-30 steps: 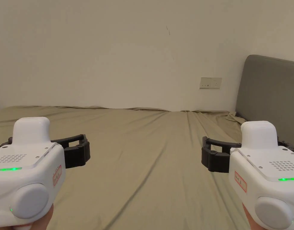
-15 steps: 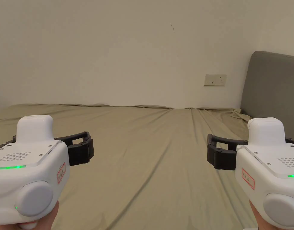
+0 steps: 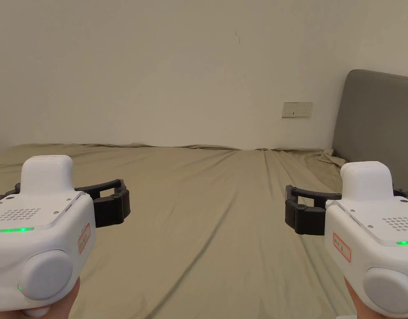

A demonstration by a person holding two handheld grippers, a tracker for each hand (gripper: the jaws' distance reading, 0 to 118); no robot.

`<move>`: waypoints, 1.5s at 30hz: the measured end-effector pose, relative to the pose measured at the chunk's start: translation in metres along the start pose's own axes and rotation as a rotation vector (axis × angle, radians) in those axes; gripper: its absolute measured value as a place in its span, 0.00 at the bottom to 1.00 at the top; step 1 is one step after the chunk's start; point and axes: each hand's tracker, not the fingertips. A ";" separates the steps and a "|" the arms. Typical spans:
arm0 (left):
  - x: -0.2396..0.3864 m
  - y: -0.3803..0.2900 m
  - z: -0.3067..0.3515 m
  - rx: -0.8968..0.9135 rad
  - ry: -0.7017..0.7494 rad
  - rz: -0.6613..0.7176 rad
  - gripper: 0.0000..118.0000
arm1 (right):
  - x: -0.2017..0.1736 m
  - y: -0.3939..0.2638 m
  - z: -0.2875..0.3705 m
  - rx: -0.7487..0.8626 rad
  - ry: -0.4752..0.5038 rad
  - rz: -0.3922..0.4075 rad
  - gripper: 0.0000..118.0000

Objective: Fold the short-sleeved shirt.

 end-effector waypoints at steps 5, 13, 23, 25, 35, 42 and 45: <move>0.000 0.001 0.001 0.001 0.000 -0.004 1.00 | 0.000 0.002 0.001 0.002 0.002 0.000 1.00; 0.002 0.003 0.001 0.002 0.004 -0.022 1.00 | 0.000 0.003 0.002 0.006 -0.001 0.004 1.00; 0.003 0.005 0.002 0.010 0.002 -0.031 1.00 | 0.000 0.003 0.001 0.002 -0.003 0.003 1.00; 0.003 0.005 0.002 0.011 0.003 -0.033 1.00 | 0.000 0.003 0.001 0.003 -0.001 0.008 1.00; 0.002 0.006 0.003 0.015 0.000 -0.033 1.00 | -0.004 0.002 0.001 0.002 -0.002 0.024 1.00; 0.003 0.007 0.003 0.011 -0.005 -0.030 1.00 | -0.003 0.002 0.002 0.004 -0.004 0.022 1.00; 0.004 0.008 0.003 0.014 -0.011 -0.029 1.00 | -0.003 0.002 0.002 0.007 0.001 0.027 1.00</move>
